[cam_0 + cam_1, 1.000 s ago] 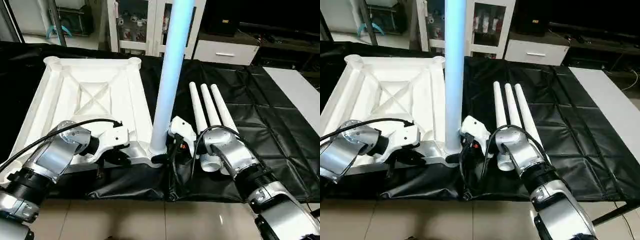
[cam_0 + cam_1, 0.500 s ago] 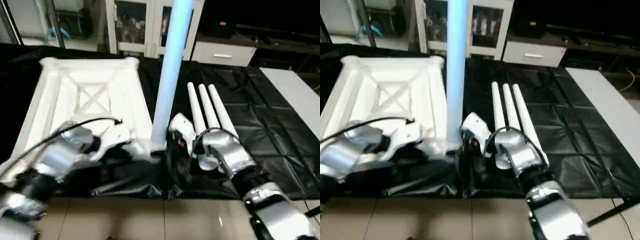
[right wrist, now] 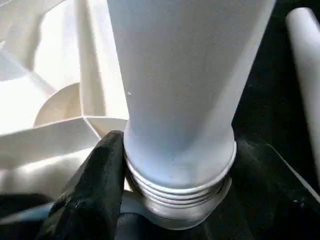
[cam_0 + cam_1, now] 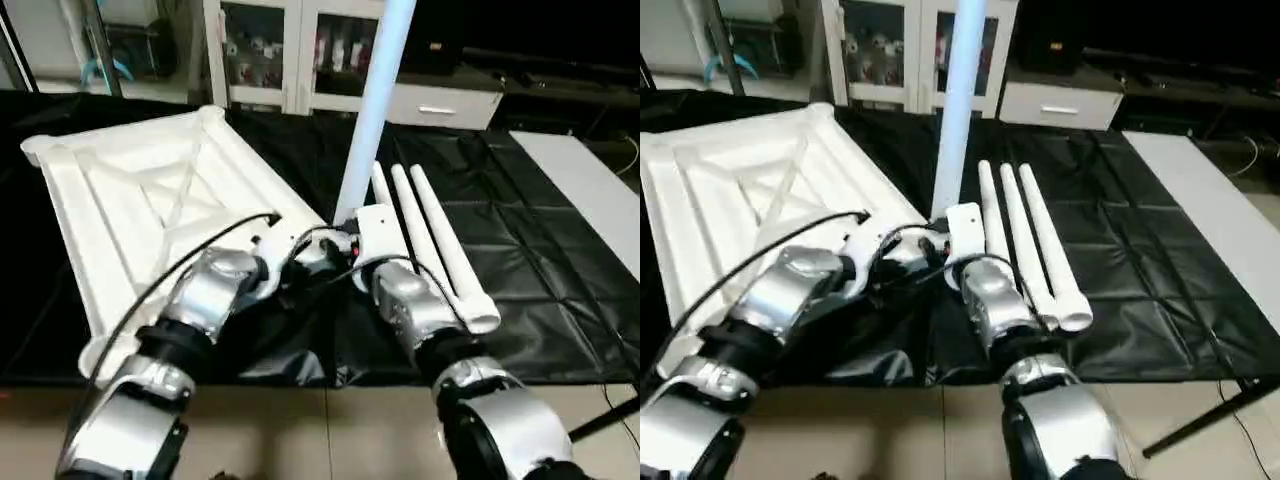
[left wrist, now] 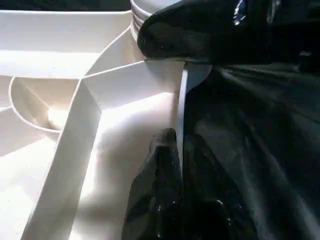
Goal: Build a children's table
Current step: Rotate leg to tighten
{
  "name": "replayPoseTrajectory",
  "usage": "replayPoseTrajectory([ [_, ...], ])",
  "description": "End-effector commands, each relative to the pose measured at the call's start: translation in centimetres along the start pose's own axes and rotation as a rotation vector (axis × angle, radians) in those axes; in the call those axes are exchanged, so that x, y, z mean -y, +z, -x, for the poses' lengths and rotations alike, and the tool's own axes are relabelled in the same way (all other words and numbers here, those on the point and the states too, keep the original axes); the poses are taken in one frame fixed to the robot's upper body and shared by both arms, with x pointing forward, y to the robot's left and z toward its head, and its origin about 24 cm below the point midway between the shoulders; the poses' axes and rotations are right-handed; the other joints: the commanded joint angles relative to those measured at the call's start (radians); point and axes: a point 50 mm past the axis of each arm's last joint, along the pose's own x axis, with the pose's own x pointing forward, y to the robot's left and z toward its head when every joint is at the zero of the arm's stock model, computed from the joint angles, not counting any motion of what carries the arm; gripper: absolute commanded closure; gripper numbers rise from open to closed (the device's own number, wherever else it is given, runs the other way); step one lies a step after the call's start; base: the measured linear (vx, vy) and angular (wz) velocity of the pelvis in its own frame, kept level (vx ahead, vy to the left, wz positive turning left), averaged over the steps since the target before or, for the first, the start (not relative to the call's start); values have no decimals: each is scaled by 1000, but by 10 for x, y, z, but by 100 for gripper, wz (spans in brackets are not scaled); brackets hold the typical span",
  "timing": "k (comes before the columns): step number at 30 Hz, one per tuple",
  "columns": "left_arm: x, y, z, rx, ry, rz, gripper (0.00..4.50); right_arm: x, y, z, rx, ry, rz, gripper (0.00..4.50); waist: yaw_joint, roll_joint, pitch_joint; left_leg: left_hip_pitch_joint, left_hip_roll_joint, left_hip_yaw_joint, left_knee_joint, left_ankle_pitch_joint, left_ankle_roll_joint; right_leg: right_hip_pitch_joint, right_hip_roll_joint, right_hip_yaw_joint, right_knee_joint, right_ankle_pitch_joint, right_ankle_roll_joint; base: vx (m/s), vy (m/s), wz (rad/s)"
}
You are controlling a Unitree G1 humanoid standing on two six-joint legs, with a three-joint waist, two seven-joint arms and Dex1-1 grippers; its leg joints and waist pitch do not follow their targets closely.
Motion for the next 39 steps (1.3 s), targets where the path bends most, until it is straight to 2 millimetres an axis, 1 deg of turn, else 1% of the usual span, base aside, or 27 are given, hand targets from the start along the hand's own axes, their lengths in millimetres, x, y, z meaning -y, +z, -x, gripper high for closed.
replayPoseTrajectory([
  [1, -23, 4, 6, 35, 257, 25, 450, -56, 11, -4, 63, 229, -29, 183, -6, 9, -57, 17, 16, -10, -79, -462, -26, 25, -47, 26, -80, -509, -105, 0, 0, 0],
  [5, -25, 0, 8, 34, 244, 24, 450, -52, 15, -4, 91, 273, -33, 183, 1, 6, -60, 11, 17, -2, -80, -390, -16, 30, -47, 34, -65, -411, -133, 0, 0, 0],
  [7, -25, -1, 8, 32, 237, 21, 450, -49, 17, -4, 104, 270, -30, 127, 5, 4, -62, 10, 17, 1, -78, -356, -10, 33, -46, 36, -58, -367, -147, 0, 0, 0],
  [9, -28, -6, 11, 23, 230, -3, 450, -35, 24, -2, 148, 246, -3, 111, 8, 4, -63, 9, 17, 4, -77, -339, -2, 34, -46, 37, -56, -345, -153, 0, 0, 0],
  [10, -28, -8, 12, 22, 228, -6, 450, -30, 26, -1, 159, 236, 8, 104, -1, 2, -63, -9, 15, 0, -81, -324, 3, 48, -43, 36, -50, -337, -142, 0, 0, 0],
  [11, -30, -9, 14, 25, 221, -20, 450, -20, 30, 2, 181, 216, 43, 104, -8, 7, -67, -21, 17, -8, -85, -284, -6, 61, -46, 32, -45, -332, -128, 0, 0, 0],
  [12, -30, -9, 14, 26, 220, -24, 450, -19, 31, 3, 184, 214, 48, 104, -12, 7, -69, -20, 17, -8, -82, -258, -8, 59, -46, 32, -42, -303, -131, 0, 0, 0],
  [13, -31, -10, 15, 27, 217, -29, 450, -14, 33, 6, 198, 209, 67, 104, -10, 9, -73, -5, 18, -2, -73, -221, -2, 48, -42, 35, -38, -226, -157, 0, 0, 0],
  [14, -32, -10, 16, 30, 217, -38, 450, -9, 35, 9, 211, 214, 80, 104, -6, 9, -73, 4, 17, 4, -68, -207, 7, 41, -40, 36, -37, -184, -175, 85, -8, 9],
  [15, -32, -10, 17, 40, 211, -54, 450, -5, 37, 13, 219, 225, 89, 104, -3, 5, -72, 2, 12, 11, -62, -158, 32, 44, -32, 41, -24, -79, -205, 85, -8, 9],
  [16, -32, -9, 16, 54, 200, -75, 450, 0, 38, 20, 236, 239, 114, 104, 3, 11, -74, -2, 11, 10, -61, -117, 50, 51, -32, 40, -16, -24, -223, 77, 0, 6],
  [17, -32, -8, 16, 58, 196, -81, 450, 2, 39, 23, 245, 242, 128, 104, 8, 8, -74, 1, 11, 13, -59, -103, 65, 50, -32, 40, -16, -4, -229, 0, 0, 0],
  [18, -32, -7, 16, 72, 189, -98, 450, 4, 39, 27, 253, 247, 133, 104, 12, 15, -74, 2, 12, 12, -60, -106, 65, 51, -32, 40, -17, -7, -231, 0, 0, 0],
  [19, -32, -7, 16, 72, 189, -98, 450, 4, 39, 27, 253, 247, 133, 104, 14, 9, -71, 1, 12, 13, -62, -127, 62, 52, -33, 40, -21, -37, -227, 0, 0, 0],
  [23, -29, 2, 10, 122, 178, -136, 450, 14, 39, 47, 276, 206, 161, 104, 16, 16, -62, 5, 14, 8, -74, -269, 8, 46, -37, 41, -48, -270, -167, 0, 0, 0],
  [24, -29, 4, 9, 131, 185, -152, 450, 16, 38, 50, 273, 188, 169, 104, 18, 14, -61, 5, 13, 8, -74, -280, 5, 45, -36, 40, -53, -296, -153, 0, 0, 0],
  [25, -31, 8, 8, 156, 214, -133, 450, 19, 37, 53, 266, 174, 182, 104, 18, 22, -62, 10, 14, 6, -75, -300, -7, 39, -35, 41, -54, -317, -143, 0, 0, 0],
  [26, -31, 8, 8, 156, 214, -133, 450, 19, 37, 53, 266, 174, 182, 104, 17, 16, -61, 10, 13, 7, -74, -317, -10, 37, -35, 41, -58, -337, -136, 0, 0, 0],
  [28, -33, 11, 7, 172, 233, -113, 404, 20, 36, 56, 261, 171, 189, 97, 17, 15, -61, 5, 12, 5, -75, -320, -8, 40, -37, 40, -60, -366, -127, 0, 0, 0],
  [29, -36, 14, 7, 198, 264, -64, 392, 21, 36, 59, 258, 167, 188, 97, 16, 26, -61, 5, 12, 4, -76, -323, -9, 38, -35, 41, -63, -354, -130, 0, 0, 0],
  [31, -40, 18, 8, 226, 301, -12, 366, 22, 36, 61, 255, 160, 193, 97, 19, 23, -63, 9, 15, 5, -72, -317, -8, 35, -35, 41, -57, -305, -148, 0, 0, 0],
  [32, -42, 21, 9, 242, 321, 1, 359, 21, 36, 62, 255, 161, 195, 97, 18, 22, -64, 0, 14, 3, -73, -306, -6, 43, -35, 40, -51, -286, -156, 0, 0, 0],
  [34, -44, 24, 10, 260, 343, 7, 354, 19, 37, 64, 255, 168, 198, 97, 18, 22, -65, 0, 15, 2, -73, -292, -6, 43, -35, 39, -49, -259, -157, 0, 0, 0],
  [36, -46, 27, 12, 281, 358, 11, 344, 16, 38, 67, 255, 181, 200, 97, 16, 18, -66, -3, 14, 2, -71, -265, 1, 48, -36, 39, -43, -226, -161, 0, 0, 0],
  [37, -47, 27, 13, 285, 359, 12, 321, 15, 38, 67, 255, 183, 201, 97, 17, 19, -65, -4, 13, 2, -70, -256, 3, 48, -36, 39, -43, -219, -164, 0, 0, 0],
  [38, -47, 28, 14, 296, 363, 13, 316, 15, 39, 68, 254, 189, 202, 97, 17, 18, -66, -4, 13, 3, -70, -248, 5, 49, -36, 40, -42, -210, -165, 0, 0, 0],
  [39, -47, 28, 14, 296, 363, 13, 314, 15, 39, 68, 254, 189, 202, 97, 17, 19, -69, -2, 14, 4, -66, -223, 10, 48, -36, 41, -37, -169, -176, 0, 0, 0],
])
